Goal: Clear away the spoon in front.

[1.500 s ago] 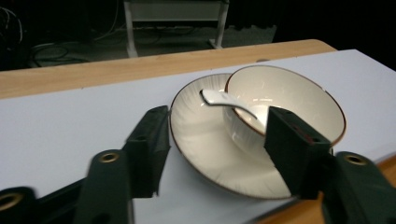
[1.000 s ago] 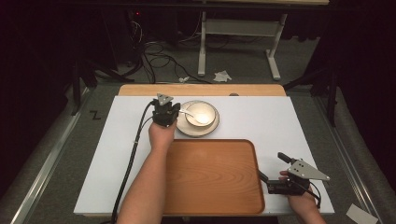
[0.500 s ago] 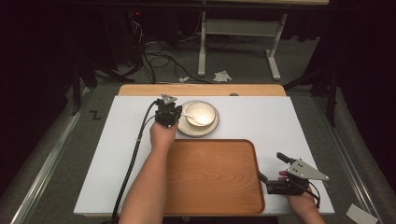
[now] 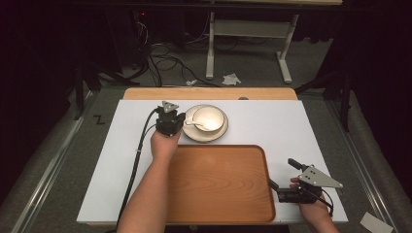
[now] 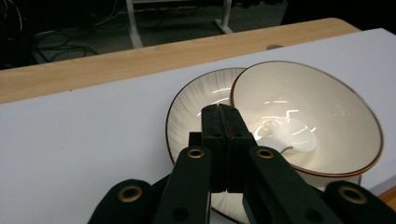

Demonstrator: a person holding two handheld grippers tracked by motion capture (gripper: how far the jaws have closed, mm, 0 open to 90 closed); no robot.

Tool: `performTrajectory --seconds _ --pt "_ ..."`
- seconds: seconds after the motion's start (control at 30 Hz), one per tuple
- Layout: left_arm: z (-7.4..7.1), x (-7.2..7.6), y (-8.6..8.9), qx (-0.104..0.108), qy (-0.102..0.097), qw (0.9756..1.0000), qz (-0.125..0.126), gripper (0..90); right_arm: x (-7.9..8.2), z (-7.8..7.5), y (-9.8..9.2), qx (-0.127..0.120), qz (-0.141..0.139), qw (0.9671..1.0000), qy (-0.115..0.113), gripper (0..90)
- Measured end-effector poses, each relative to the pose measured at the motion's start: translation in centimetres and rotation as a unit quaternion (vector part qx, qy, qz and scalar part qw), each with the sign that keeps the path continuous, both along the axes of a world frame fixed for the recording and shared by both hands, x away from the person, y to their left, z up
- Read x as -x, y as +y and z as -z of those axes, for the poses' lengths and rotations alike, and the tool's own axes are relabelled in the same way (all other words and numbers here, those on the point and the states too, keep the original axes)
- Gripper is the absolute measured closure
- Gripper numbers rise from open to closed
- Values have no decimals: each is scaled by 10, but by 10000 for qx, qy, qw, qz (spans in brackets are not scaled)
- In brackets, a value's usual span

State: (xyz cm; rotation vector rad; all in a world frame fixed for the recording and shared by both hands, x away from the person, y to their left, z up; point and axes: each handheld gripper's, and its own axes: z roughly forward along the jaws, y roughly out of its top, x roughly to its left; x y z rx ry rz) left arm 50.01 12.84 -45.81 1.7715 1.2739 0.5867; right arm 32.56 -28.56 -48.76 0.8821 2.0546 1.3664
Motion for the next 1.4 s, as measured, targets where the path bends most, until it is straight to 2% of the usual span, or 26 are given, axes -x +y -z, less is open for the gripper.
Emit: performTrajectory --seconds 0.07,0.2,0.27,0.3,0.37,0.5,0.53,0.6,0.63,0.87,0.93,1.03,1.17,1.23,1.3,1.4 --pt "0 2 -1 32 -14 10000 -7 900 0 0 0 -2 12 10000 4 9" --pt "0 13 0 40 31 9999 154 900 1 -1 1 -15 -12 10000 -2 9" --pt "-3 18 3 20 -2 9999 167 900 1 -1 1 3 -50 10000 -26 9" --pt "-7 20 7 52 -90 9999 111 900 1 -1 1 2 -36 10000 -21 9" --pt "-7 19 11 84 -143 9999 12 900 1 -1 0 -14 -12 10000 -15 9" --pt "1 13 13 14 -10 10000 -62 900 1 -1 -1 0 -51 10000 -32 9" --pt "3 13 13 -26 29 10000 -27 900 1 -1 0 -28 -25 10000 4 9" --pt "6 13 11 24 63 10000 68 900 0 -1 -1 9 -34 10000 -15 9" --pt "7 14 9 102 42 9999 94 900 0 0 -2 21 -40 10000 -21 9" --pt "8 23 8 180 35 9994 277 900 0 0 -1 32 -38 10000 -22 9" --pt "8 26 7 306 33 9992 274 899 0 -1 -1 26 -51 10000 -27 9" --pt "7 31 6 294 32 9989 366 899 1 -1 1 43 -84 9999 -41 9" --pt "8 37 2 389 17 9982 454 882 1 0 1 59 -62 10000 -28 9" --pt "10 39 1 336 23 9981 511 869 1 0 1 48 -64 10000 -24 9" --pt "12 40 0 309 38 9982 511 852 1 0 0 89 -50 9999 -20 9" --pt "15 41 -1 376 52 9980 511 831 0 0 1 95 -56 9999 -30 9"
